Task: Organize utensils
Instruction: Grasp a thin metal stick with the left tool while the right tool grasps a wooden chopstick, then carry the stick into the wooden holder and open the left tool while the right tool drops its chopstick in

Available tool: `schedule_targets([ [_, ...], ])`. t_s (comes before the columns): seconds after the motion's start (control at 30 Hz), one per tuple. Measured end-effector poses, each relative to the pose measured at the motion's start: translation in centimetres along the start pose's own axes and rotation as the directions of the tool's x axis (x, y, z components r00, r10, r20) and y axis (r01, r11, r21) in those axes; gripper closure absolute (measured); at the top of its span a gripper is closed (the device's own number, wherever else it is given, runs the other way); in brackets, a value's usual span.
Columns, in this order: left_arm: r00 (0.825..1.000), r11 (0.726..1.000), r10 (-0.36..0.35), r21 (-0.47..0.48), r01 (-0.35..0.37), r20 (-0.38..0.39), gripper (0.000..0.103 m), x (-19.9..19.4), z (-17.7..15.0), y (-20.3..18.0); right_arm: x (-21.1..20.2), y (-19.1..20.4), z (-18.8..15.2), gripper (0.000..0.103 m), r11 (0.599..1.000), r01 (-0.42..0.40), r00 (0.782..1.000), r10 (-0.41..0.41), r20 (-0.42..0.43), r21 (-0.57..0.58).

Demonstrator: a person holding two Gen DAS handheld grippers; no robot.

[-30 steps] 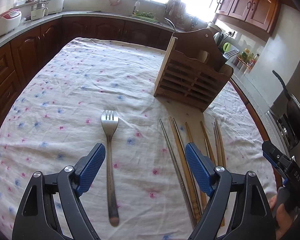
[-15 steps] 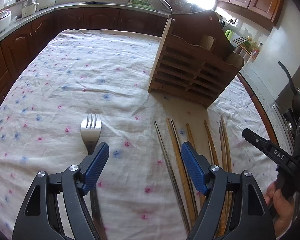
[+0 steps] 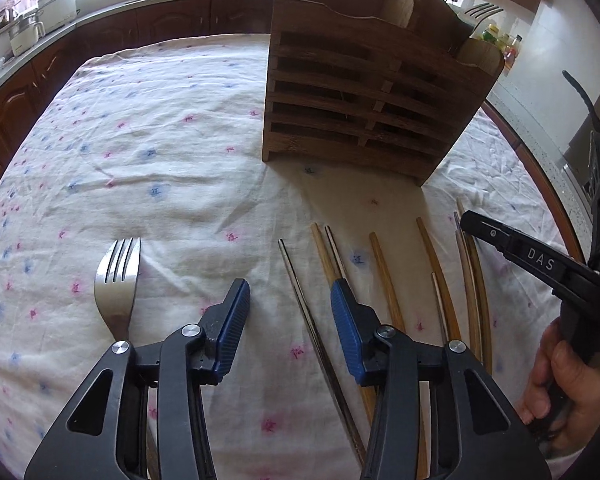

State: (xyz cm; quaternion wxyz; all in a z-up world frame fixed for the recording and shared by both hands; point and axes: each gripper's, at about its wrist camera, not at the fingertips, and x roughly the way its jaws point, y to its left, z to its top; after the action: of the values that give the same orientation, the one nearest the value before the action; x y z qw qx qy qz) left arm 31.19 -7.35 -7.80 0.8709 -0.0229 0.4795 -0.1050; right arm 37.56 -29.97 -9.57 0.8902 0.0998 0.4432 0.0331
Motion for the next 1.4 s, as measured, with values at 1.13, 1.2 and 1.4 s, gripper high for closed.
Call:
schedule_targets([
  [1.13, 0.955, 0.986, -0.158, -0.014, 0.167, 0.253, 0.099, -13.8, -0.5, 2.9, -15.3, 2.5, -0.4, 0.099, 0.985, -0.174, 0.949, 0.171, 0.266, -0.011],
  [1.2, 0.948, 0.985, -0.164, -0.009, 0.173, 0.274, 0.099, -14.9, -0.6, 2.9, -16.5, 2.7, -0.4, 0.099, 0.984, -0.176, 0.941, 0.174, 0.291, -0.019],
  [1.4, 0.928, 0.982, -0.180, 0.005, 0.189, 0.326, 0.099, -17.4, -0.7, 2.9, -18.9, 3.5, -0.1, 0.099, 0.983, -0.181, 0.922, 0.184, 0.340, -0.040],
])
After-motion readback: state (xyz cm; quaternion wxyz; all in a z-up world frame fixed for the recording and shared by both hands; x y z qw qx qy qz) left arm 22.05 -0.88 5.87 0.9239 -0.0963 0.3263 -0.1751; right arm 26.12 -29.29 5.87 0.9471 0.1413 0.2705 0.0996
